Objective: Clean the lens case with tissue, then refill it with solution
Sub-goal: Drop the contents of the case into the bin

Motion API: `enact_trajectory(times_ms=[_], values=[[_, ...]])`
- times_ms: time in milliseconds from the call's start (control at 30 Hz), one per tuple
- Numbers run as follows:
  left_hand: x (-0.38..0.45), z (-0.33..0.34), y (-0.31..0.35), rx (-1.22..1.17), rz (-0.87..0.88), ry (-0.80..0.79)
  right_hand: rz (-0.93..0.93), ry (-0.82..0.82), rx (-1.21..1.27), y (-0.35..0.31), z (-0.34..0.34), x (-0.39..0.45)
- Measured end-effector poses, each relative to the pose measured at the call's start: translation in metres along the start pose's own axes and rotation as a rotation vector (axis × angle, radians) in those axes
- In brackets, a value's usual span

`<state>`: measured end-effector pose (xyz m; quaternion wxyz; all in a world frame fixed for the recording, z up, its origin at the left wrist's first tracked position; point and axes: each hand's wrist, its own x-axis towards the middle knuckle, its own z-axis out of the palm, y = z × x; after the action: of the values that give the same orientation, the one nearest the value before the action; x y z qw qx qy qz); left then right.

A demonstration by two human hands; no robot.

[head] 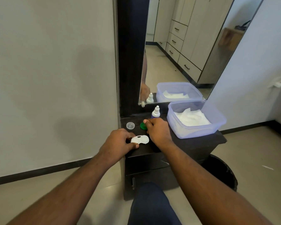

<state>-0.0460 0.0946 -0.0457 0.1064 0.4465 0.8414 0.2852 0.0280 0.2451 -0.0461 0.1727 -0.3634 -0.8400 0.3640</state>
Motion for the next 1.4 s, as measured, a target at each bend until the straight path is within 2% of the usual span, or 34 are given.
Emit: enact_trajectory(times_ms=[100,200,367,467,733,833,1000,1100,1400], values=[[-0.006,0.003,-0.001,-0.029,0.05,0.055,-0.083,0.003,0.056,0.008,-0.009,-0.015],[-0.01,0.007,0.003,-0.076,0.079,0.1,-0.074,-0.054,0.26,0.028,-0.024,-0.034],[-0.011,0.01,0.026,-0.134,0.146,0.121,-0.106,-0.22,0.509,0.054,-0.056,-0.057],[-0.007,0.017,0.05,-0.172,0.197,0.085,-0.081,-0.239,0.562,0.064,-0.07,-0.066],[0.013,0.05,0.113,-0.295,0.347,-0.033,-0.014,0.026,0.801,0.109,-0.111,-0.087],[0.028,0.066,0.14,-0.271,0.372,-0.09,0.024,0.152,0.85,0.138,-0.132,-0.092],[0.05,0.097,0.183,-0.13,0.393,-0.093,0.099,0.347,0.839,0.19,-0.172,-0.097],[0.052,0.113,0.198,-0.098,0.368,-0.074,0.132,0.401,0.854,0.211,-0.185,-0.102],[0.083,0.158,0.235,0.203,0.424,-0.18,0.245,0.467,0.809,0.266,-0.2,-0.093]])
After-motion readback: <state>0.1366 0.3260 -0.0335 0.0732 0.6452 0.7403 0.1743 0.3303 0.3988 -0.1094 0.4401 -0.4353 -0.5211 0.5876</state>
